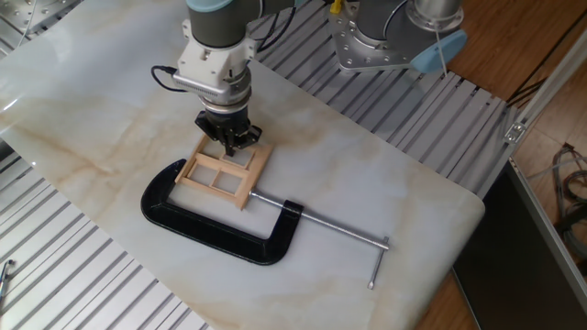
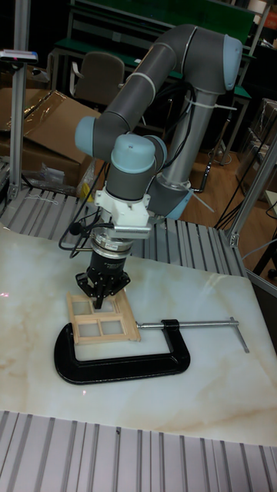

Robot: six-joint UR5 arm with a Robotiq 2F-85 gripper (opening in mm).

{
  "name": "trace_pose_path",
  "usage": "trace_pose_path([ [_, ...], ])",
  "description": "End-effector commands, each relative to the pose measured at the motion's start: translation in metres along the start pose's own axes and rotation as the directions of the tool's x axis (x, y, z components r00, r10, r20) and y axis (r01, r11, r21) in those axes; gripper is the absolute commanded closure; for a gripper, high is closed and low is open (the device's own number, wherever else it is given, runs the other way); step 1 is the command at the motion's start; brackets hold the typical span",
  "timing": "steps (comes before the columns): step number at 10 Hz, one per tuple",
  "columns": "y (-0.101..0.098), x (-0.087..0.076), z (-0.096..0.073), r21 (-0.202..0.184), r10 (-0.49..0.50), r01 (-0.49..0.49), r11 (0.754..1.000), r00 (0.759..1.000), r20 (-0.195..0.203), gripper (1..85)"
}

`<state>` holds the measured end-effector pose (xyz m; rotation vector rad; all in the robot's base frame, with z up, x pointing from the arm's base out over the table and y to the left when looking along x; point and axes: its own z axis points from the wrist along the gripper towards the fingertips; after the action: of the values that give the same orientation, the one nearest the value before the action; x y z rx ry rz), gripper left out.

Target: Close a sliding window

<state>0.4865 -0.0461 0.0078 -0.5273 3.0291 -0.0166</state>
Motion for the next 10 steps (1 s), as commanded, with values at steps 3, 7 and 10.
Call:
trace_pose_path([
  [3,-0.007,0.0,-0.002,-0.003,-0.012,0.012,1.0,1.0,0.009,85.0],
  [7,-0.011,0.0,-0.002,-0.001,-0.021,0.021,1.0,1.0,0.008,85.0],
  [10,-0.016,0.0,-0.001,-0.017,-0.04,0.04,0.999,0.999,0.014,85.0],
])
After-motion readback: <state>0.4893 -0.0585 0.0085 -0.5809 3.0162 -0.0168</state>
